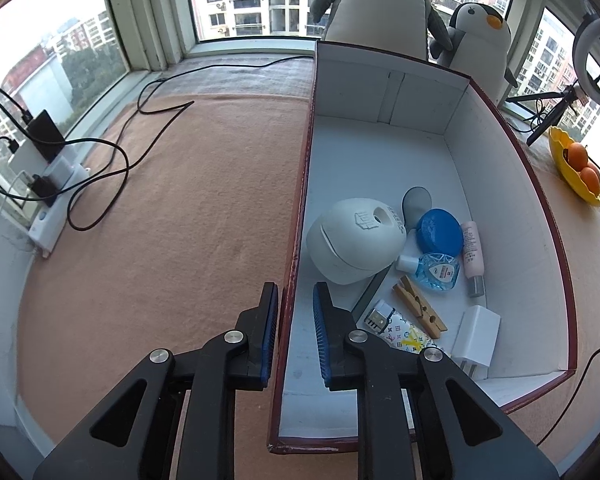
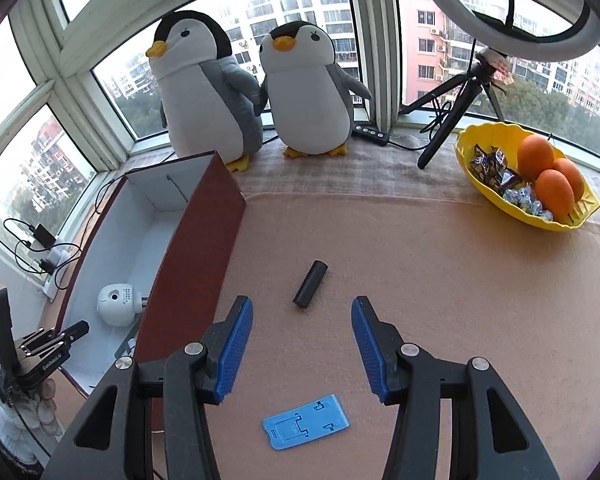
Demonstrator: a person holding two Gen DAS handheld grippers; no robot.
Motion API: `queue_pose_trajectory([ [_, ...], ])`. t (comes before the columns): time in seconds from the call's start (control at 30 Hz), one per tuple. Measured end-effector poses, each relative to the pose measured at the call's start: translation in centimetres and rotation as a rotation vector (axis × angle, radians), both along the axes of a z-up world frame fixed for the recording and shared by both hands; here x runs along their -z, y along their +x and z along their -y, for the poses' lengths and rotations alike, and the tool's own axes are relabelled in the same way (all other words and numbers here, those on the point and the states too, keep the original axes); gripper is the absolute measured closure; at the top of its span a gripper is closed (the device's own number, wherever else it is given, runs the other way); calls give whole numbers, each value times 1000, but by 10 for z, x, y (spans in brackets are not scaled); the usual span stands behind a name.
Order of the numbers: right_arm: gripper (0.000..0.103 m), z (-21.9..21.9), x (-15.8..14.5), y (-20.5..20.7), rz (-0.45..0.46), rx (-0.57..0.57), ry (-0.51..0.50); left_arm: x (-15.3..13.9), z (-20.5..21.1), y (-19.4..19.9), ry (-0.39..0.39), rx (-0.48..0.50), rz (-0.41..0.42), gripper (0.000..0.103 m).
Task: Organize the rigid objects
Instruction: 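Reach the right gripper down and grasp the black cylinder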
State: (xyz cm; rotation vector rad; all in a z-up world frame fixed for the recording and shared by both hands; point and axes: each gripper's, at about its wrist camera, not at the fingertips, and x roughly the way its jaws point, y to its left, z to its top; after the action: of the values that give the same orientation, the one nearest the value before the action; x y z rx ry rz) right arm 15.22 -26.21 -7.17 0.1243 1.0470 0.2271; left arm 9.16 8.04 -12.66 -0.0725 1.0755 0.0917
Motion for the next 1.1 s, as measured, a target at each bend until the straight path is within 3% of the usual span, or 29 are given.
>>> queue_pose_trajectory([
  [0.47,56,-1,45,32,-115,13,54,0,-3,-2,2,-28,-10,86],
  [0.63,63,-5,62,46,-164,25,76,-1,-3,-2,1,-34,-7,77],
  [1.1,76,-13,96,73,-238,46,51,-1,-5,-1,-5,-44,-9,77],
])
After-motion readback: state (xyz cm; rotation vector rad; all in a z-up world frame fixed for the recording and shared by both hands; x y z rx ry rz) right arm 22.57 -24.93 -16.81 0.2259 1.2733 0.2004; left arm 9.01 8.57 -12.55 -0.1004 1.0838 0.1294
